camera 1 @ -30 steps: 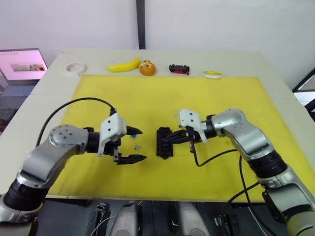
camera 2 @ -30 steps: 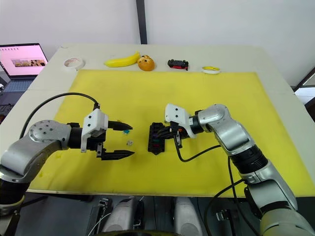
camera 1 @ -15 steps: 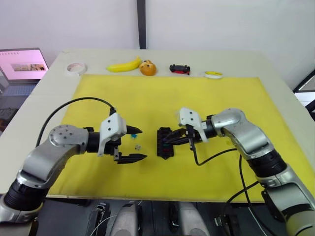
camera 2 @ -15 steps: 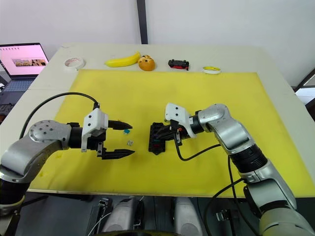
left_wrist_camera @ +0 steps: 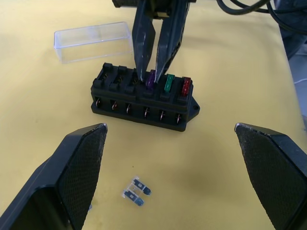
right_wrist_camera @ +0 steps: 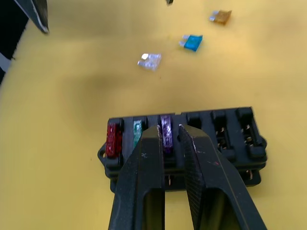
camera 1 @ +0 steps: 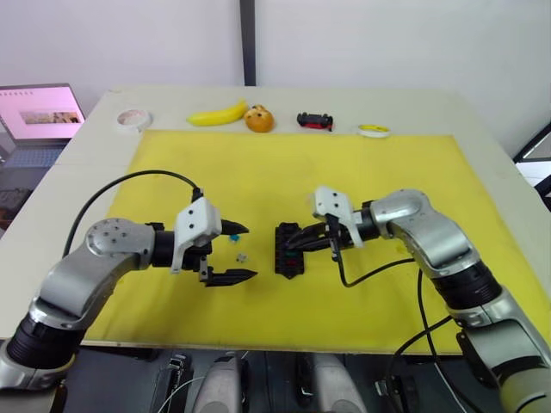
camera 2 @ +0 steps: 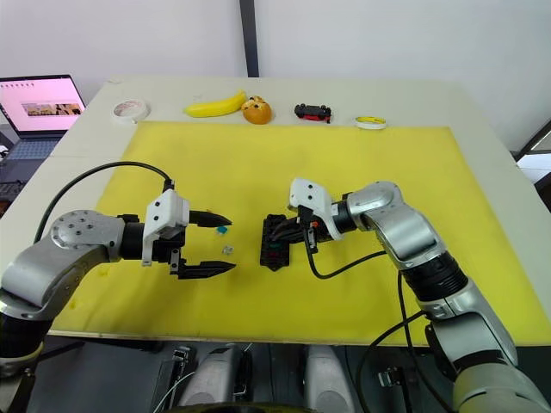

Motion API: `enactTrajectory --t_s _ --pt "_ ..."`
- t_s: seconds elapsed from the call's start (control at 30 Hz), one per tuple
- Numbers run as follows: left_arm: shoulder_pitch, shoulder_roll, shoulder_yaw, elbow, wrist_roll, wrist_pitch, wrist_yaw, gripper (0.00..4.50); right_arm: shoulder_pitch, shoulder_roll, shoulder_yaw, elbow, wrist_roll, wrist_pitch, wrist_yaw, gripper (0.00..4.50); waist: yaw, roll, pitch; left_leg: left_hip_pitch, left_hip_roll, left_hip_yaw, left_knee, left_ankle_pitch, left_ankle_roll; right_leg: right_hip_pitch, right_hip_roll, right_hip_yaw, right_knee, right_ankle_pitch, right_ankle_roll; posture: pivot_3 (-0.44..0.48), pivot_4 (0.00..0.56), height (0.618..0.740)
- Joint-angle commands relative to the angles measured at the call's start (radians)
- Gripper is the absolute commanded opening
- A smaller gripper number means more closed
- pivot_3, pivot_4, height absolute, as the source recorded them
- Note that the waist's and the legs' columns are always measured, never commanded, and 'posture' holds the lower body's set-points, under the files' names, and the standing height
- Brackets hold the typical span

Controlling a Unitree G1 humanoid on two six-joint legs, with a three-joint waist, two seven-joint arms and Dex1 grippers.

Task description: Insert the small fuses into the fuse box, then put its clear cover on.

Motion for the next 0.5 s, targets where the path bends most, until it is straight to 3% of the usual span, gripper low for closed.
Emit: enactTrajectory --t_s 0.03,0.27,0.33,0.5 --pt "-0.013 0.005 0.012 -0.018 0.002 -0.014 -0.006 4.50 -0.031 0.005 -0.045 -0.020 0.030 -0.002 -0.003 0.69 0.000 0.000 0.000 0.000 0.000 0.000 0.000 0.000 0.000 0.000 0.000 0.000 0.000 0.000 0.000 0.000 0.150 0.737" --pt "-0.014 0.007 0.013 -0.017 0.002 -0.015 -0.010 4.50 -0.026 0.004 -0.071 -0.030 0.067 0.001 -0.003 0.69 0.000 0.000 0.000 0.000 0.000 0.000 0.000 0.000 0.000 0.000 0.000 0.000 0.000 0.000 0.000 0.000 0.150 0.737" --pt "-0.015 0.008 0.012 -0.016 0.003 -0.016 -0.012 4.50 -0.003 0.000 -0.067 -0.022 0.057 -0.031 -0.007 0.13 0.000 0.000 0.000 0.000 0.000 0.000 0.000 0.000 0.000 0.000 0.000 0.000 0.000 0.000 0.000 0.000 0.150 0.737" --pt "-0.017 0.008 0.012 -0.013 0.005 -0.017 -0.013 4.50 0.041 0.004 -0.063 -0.015 0.045 -0.093 -0.021 0.04 0.000 0.000 0.000 0.000 0.000 0.000 0.000 0.000 0.000 0.000 0.000 0.000 0.000 0.000 0.000 0.000 0.150 0.737"
